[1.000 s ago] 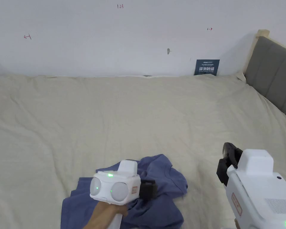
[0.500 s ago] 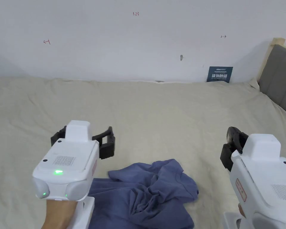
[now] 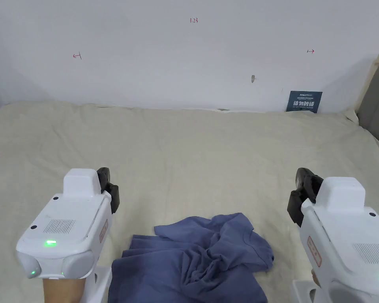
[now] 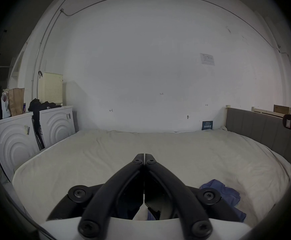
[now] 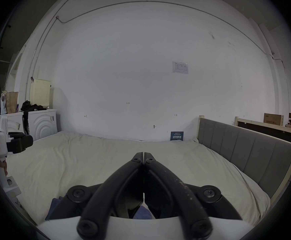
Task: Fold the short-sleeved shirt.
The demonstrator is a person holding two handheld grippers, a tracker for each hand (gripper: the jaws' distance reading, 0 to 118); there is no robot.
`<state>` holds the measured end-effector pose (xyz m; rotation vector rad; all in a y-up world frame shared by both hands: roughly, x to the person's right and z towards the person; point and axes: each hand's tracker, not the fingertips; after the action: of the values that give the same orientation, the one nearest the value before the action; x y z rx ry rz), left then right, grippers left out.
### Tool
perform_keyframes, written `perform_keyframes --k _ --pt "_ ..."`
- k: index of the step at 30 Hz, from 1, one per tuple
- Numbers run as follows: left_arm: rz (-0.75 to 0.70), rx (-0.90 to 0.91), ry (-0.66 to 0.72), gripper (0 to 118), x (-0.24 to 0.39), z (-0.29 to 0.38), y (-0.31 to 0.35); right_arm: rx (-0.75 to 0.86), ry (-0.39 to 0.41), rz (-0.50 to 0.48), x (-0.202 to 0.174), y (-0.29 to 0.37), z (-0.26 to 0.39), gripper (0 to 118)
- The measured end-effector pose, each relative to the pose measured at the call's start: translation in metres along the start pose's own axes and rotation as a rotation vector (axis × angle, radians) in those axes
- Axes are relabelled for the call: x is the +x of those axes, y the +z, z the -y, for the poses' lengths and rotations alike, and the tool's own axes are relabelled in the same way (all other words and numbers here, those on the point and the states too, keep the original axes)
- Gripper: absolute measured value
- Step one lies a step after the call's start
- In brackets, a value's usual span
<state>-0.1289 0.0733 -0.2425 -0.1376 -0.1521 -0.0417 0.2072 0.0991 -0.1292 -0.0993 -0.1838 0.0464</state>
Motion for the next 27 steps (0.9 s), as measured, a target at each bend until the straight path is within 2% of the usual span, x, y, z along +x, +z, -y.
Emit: perform_keyframes --k 2,6,13,16,18,19,21,22,23,25,26,27 --pt "0.006 -0.037 -0.002 0 -0.001 0.001 -0.001 -0.003 -0.001 0.000 0.000 -0.001 0.001 2" --pt "0.026 -0.275 0.015 0 -0.003 0.013 -0.013 -0.015 -0.005 0.003 0.000 -0.002 0.006 2" --pt "0.161 -0.635 0.072 0 -0.006 0.084 -0.032 -0.049 -0.012 0.003 0.003 -0.005 0.018 2" --pt "0.169 -0.727 0.079 0 -0.003 0.113 -0.033 -0.059 -0.011 0.006 0.003 -0.006 0.021 2" --pt "0.149 -0.727 0.066 2 0.001 0.129 -0.031 -0.067 -0.016 0.005 0.002 -0.006 0.023 2" --pt "0.138 -0.740 0.066 13 0.002 0.134 -0.029 -0.071 -0.015 0.006 0.002 -0.006 0.024 2" --pt "0.131 -0.767 0.086 53 0.003 0.143 -0.028 -0.078 -0.013 0.006 -0.001 -0.005 0.023 2" --pt "0.126 -0.774 0.107 62 0.003 0.147 -0.028 -0.083 -0.013 0.004 -0.001 -0.005 0.023 2" --pt "0.116 -0.793 0.124 62 0.003 0.151 -0.027 -0.085 -0.013 0.002 -0.001 -0.005 0.023 2" --pt "0.094 -0.822 0.138 108 0.004 0.158 -0.027 -0.090 -0.015 0.001 0.003 -0.007 0.026 2" --pt "0.075 -0.821 0.140 112 0.005 0.160 -0.025 -0.093 -0.013 0.003 0.004 -0.007 0.027 2" --pt "0.064 -0.821 0.137 111 0.006 0.162 -0.024 -0.095 -0.011 0.004 0.004 -0.008 0.027 2"
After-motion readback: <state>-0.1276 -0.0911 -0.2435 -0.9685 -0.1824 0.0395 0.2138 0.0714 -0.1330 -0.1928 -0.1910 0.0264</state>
